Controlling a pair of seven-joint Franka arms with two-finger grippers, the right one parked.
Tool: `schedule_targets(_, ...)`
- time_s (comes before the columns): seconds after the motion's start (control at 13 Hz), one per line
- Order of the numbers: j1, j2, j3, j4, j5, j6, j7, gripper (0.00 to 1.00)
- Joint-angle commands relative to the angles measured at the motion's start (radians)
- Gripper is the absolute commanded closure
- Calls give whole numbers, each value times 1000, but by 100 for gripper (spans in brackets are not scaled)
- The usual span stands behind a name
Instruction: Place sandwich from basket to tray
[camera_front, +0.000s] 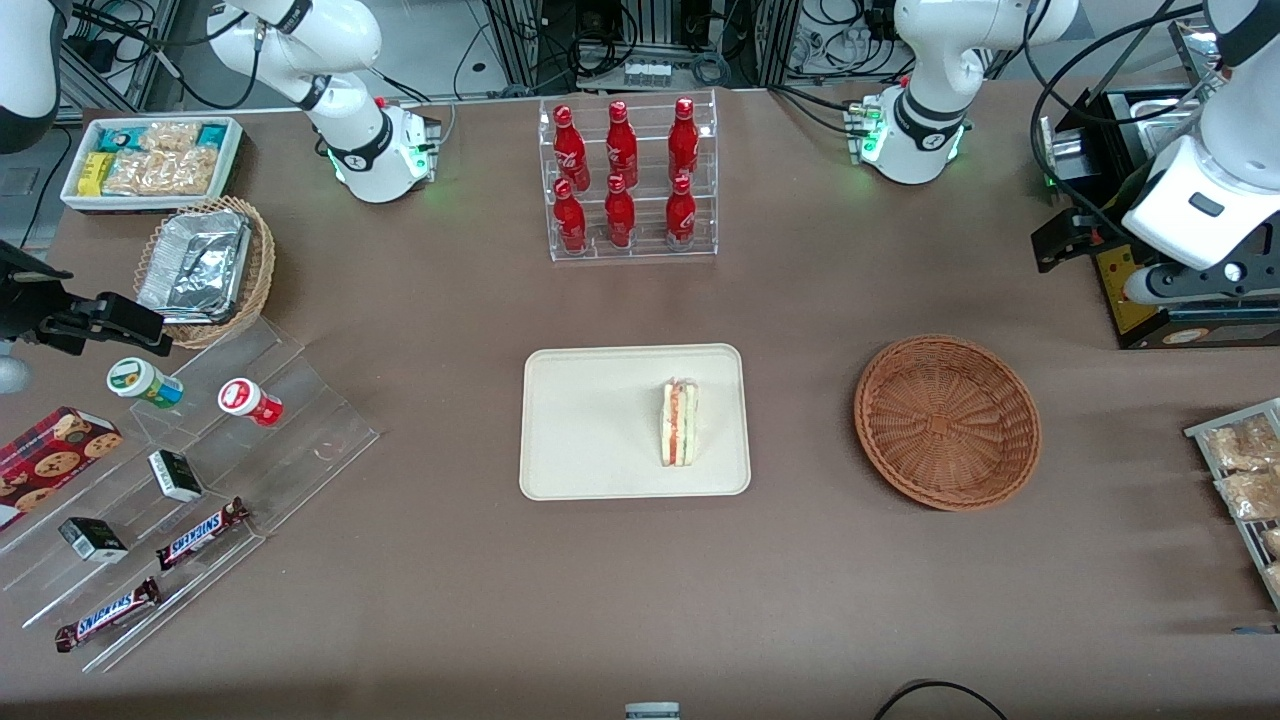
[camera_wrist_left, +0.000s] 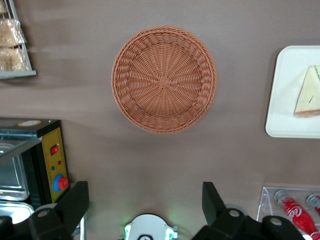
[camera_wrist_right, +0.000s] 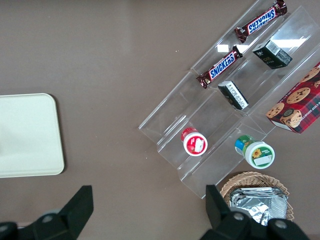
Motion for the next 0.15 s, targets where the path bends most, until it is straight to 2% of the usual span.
schedule_targets(0.0, 12, -17, 33, -28, -5, 5, 71, 0)
schedule_targets(0.08, 12, -14, 39, -28, -5, 9, 71, 0)
